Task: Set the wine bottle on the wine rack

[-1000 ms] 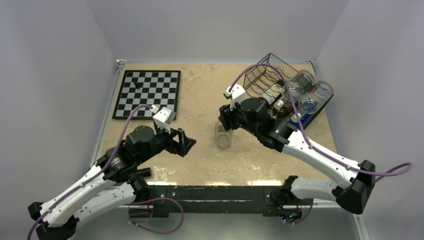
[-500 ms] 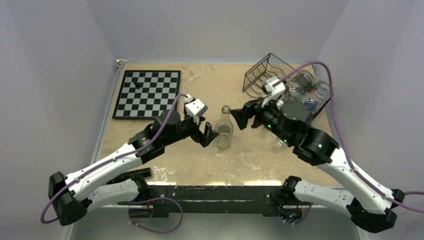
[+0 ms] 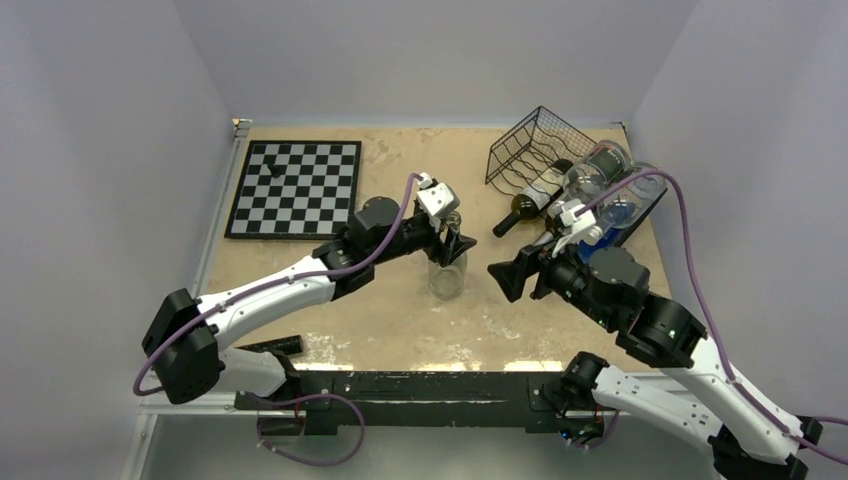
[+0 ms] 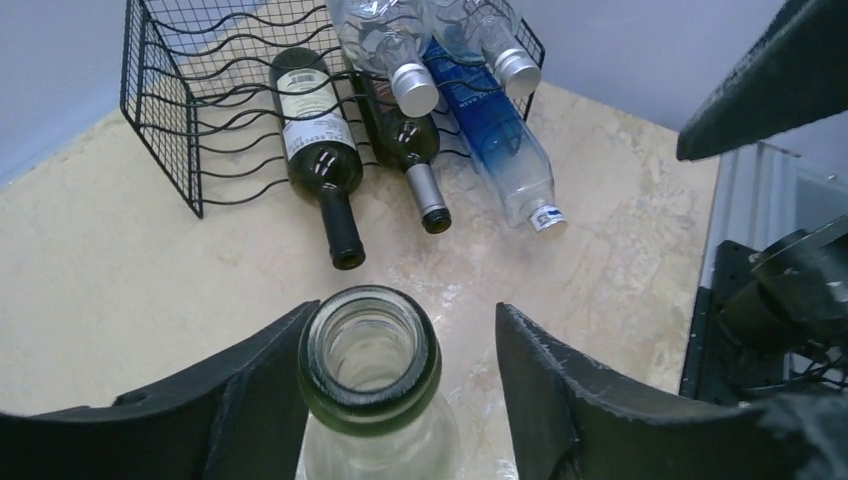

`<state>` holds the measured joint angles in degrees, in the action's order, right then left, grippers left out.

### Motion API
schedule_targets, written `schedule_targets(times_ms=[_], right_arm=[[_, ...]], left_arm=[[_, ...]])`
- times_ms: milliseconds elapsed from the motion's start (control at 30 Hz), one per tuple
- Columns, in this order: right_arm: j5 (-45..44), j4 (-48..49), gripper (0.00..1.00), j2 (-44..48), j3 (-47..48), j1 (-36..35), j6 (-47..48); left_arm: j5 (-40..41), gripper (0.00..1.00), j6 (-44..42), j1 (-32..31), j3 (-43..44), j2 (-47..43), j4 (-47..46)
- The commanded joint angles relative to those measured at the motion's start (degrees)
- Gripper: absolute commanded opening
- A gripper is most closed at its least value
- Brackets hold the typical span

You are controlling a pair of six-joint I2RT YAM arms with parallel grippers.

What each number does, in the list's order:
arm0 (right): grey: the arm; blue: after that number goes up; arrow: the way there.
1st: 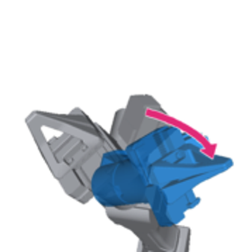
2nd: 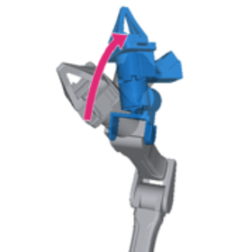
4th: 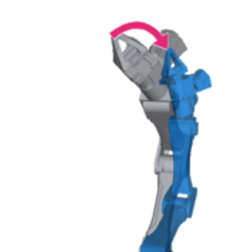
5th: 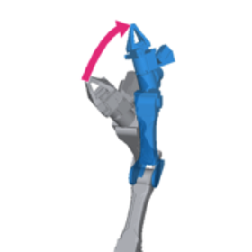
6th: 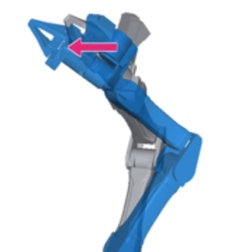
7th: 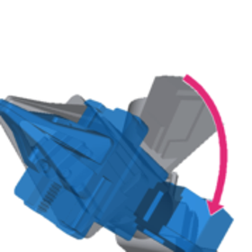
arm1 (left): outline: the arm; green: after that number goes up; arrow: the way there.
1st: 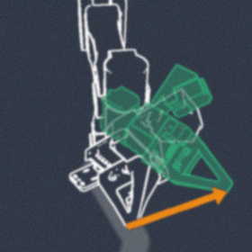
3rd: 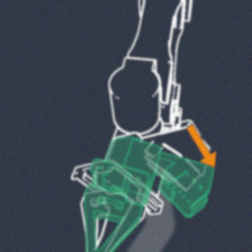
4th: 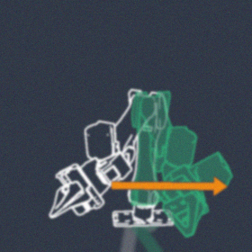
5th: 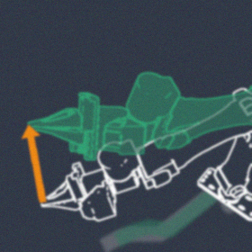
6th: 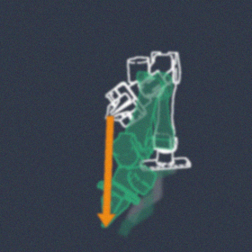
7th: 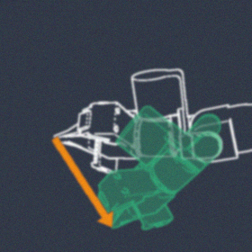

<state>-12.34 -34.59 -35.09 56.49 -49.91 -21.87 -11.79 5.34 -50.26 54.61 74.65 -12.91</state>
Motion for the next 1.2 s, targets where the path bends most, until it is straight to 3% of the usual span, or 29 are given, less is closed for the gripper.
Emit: schedule_targets(times_ms=[0,267,333,667,933,1167], right_arm=[[4.12,-0.26,0.84,1.23,-3.15,-0.01,0.12],[7.23,5.57,0.91,1.19,-9.71,-0.01,2.6],[8.38,7.47,0.98,0.19,-11.41,-0.02,4.2],[12.17,34.99,0.99,-2.78,-24.94,-0.11,12.28],[15.84,55.23,0.98,-11.73,-28.91,-1.97,12.33],[7.52,68.1,0.99,-19.75,-29.13,-8.09,13.78]], left_arm=[[-0.51,0.59,-3.5,0.07,2.46,2.66,-6.51],[1.05,0.0,-4.89,-0.01,2.2,2.73,-5.39],[1.91,0.0,-4.99,-0.01,2.75,2.29,-4.65],[7.34,0.0,-1.96,-2.0,11.47,-4.74,7.65],[9.18,0.0,-0.6,-2.64,16.62,-8.45,15.77],[8.37,0.0,0.8,-2.91,17.18,-11.88,16.37]])
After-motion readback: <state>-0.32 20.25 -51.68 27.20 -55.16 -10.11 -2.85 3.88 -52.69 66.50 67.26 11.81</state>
